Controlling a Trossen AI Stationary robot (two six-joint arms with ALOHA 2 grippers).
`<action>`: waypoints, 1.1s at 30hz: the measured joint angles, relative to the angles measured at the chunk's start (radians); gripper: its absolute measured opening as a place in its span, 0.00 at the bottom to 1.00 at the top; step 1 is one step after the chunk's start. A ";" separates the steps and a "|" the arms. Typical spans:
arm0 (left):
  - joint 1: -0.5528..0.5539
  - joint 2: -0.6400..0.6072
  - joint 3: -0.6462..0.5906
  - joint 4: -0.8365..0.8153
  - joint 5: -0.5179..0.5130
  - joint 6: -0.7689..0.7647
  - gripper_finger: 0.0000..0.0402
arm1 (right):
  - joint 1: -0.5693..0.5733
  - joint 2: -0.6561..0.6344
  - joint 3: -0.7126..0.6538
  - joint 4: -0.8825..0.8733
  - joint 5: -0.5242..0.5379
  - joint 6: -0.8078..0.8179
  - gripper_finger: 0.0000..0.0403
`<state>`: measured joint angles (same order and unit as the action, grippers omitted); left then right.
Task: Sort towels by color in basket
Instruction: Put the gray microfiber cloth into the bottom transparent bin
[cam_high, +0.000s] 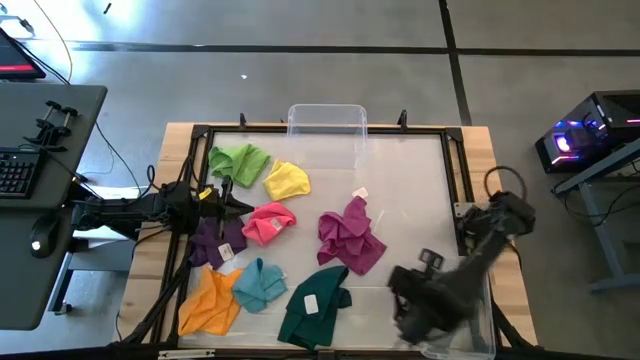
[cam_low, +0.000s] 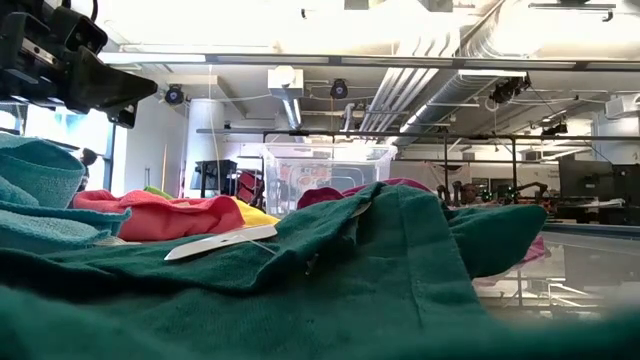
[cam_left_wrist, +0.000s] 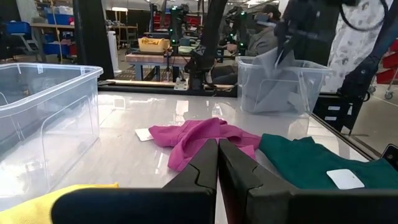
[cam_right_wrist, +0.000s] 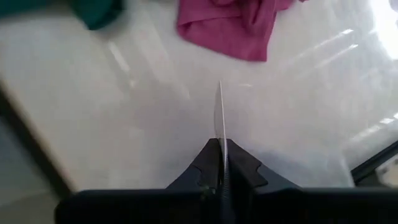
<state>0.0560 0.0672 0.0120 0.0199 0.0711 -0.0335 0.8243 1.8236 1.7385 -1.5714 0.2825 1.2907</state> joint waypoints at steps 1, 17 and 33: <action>0.000 0.000 0.000 0.000 0.000 0.000 0.00 | 0.026 -0.017 0.000 0.000 0.005 0.038 0.01; 0.000 0.000 0.000 0.000 0.000 0.000 0.00 | 0.315 -0.066 -0.173 0.001 -0.197 0.730 0.01; 0.000 0.000 0.000 0.000 0.000 0.000 0.00 | 0.318 -0.098 -0.158 0.000 0.002 0.741 0.43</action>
<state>0.0563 0.0671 0.0120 0.0199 0.0711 -0.0334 1.1424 1.7255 1.5806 -1.5711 0.2848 2.0314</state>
